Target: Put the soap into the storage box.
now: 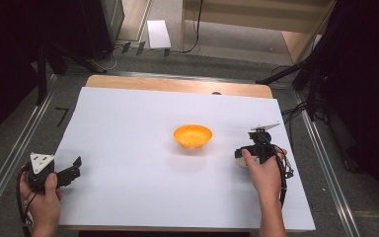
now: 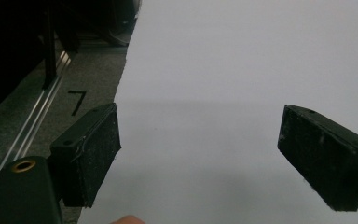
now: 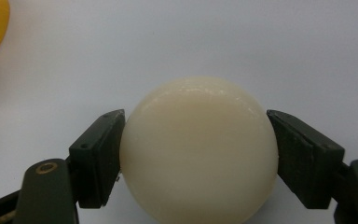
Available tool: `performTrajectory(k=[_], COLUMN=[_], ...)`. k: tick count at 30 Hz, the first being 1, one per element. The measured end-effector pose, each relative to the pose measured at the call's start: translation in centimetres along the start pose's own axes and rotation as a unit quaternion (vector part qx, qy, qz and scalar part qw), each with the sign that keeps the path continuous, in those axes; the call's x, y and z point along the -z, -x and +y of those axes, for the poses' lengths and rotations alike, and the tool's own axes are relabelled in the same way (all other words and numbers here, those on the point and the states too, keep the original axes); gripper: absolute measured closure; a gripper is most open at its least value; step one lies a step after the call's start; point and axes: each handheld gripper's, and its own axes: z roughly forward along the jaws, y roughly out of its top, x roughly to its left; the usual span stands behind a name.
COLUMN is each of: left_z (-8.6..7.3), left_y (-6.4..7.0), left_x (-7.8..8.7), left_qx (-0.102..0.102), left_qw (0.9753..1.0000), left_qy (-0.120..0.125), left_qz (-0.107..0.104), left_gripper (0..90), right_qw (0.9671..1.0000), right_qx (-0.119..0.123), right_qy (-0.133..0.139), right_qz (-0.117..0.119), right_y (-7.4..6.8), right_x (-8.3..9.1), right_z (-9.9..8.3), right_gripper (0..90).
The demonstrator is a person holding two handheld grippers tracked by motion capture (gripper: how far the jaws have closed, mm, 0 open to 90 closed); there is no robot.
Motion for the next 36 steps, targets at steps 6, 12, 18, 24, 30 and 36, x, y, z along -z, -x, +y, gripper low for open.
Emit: performTrajectory(k=[6, 12, 18, 24, 30, 36], left_z=[0.0, 0.0, -0.1, -0.1, -0.1, -0.1], left_y=[0.0, 0.0, 0.0, 0.1, 0.1, 0.1], left_x=[0.0, 0.0, 0.1, 0.1, 0.1, 0.1], left_qx=[0.001, -0.001, -0.004, -0.004, -0.004, -0.006], left_qw=[1.0000, 1.0000, 1.0000, 1.0000, 1.0000, 1.0000], left_qy=[0.002, 0.002, 0.006, 0.006, 0.007, 0.005], left_qz=[-0.001, -0.001, 0.001, 0.002, 0.001, 0.002], left_gripper=[13.7, 13.7, 13.8, 13.8, 13.8, 14.0], right_qw=[0.9999, 0.9998, 0.9999, 0.9997, 0.9995, 0.9996], right_qx=[-0.001, 0.010, 0.009, 0.018, 0.025, 0.027], right_qy=[0.005, 0.011, 0.010, 0.013, 0.017, 0.011], right_qz=[-0.012, -0.016, -0.003, -0.007, 0.000, 0.004], right_y=[-0.4, -1.2, -1.9, -2.5, -3.2, -3.8], right_x=[0.7, 1.2, 1.6, 1.8, 2.1, 2.0], right_z=[0.4, 1.0, 1.7, 2.2, 2.7, 3.1], right_gripper=[23.0, 23.0, 22.9, 22.9, 22.9, 22.9])
